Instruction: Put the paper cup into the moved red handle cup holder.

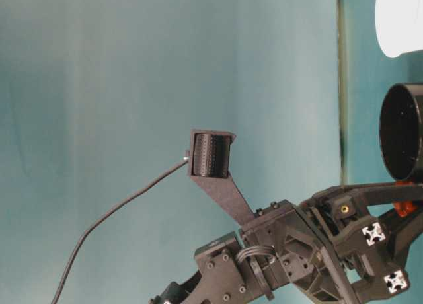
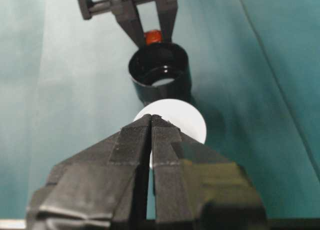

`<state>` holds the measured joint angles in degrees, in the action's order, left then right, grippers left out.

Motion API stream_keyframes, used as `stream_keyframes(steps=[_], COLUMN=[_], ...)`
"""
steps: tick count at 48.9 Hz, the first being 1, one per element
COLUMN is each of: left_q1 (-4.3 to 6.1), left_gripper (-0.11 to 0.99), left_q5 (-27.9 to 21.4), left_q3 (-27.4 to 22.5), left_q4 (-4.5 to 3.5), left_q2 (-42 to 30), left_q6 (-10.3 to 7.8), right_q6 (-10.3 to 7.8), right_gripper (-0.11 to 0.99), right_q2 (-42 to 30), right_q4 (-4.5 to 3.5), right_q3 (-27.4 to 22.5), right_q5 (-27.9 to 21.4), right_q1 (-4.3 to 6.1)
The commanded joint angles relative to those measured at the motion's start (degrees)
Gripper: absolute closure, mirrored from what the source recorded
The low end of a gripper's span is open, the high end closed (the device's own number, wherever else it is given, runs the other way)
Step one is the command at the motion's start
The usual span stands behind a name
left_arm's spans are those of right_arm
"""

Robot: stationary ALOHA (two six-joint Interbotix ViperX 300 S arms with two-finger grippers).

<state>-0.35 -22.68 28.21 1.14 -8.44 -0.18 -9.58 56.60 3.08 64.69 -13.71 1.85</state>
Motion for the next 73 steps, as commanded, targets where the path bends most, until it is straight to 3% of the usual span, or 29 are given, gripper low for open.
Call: stream_keyframes(steps=[1, 33, 35, 43, 46, 60, 66, 73], left_q1=[-0.26, -0.44, -0.44, -0.53, -0.44, -0.62, -0.62, -0.79], left_gripper=[0.61, 0.60, 0.57, 0.13, 0.05, 0.05, 0.05, 0.04], left_q5=[0.53, 0.97, 0.97, 1.23, 1.41, 1.14, -0.70, -6.15], left_q3=[0.00, 0.35, 0.35, 0.35, 0.35, 0.35, 0.44, 0.97], left_q4=[0.09, 0.09, 0.09, 0.09, 0.09, 0.09, 0.09, 0.09], left_q2=[0.62, 0.35, 0.35, 0.35, 0.35, 1.23, 3.34, 6.77], left_q6=[-0.09, 0.00, 0.00, -0.09, -0.09, -0.70, -2.81, -5.36], right_q6=[-0.62, -0.70, -0.62, -0.70, -0.62, -0.62, -0.62, -0.62], right_gripper=[0.97, 0.97, 0.97, 0.97, 0.97, 0.97, 0.97, 0.97], right_q2=[-0.26, -0.35, -0.26, -0.26, -0.26, -0.35, -0.26, -0.35], right_q4=[0.18, 0.18, 0.18, 0.18, 0.18, 0.18, 0.18, 0.18], right_q3=[-1.14, -1.14, -1.14, -1.14, -1.14, -1.14, -1.14, -1.14], right_q5=[0.26, 0.26, 0.26, 0.26, 0.26, 0.26, 0.26, 0.26], right_q1=[0.09, 0.09, 0.09, 0.09, 0.09, 0.09, 0.09, 0.09])
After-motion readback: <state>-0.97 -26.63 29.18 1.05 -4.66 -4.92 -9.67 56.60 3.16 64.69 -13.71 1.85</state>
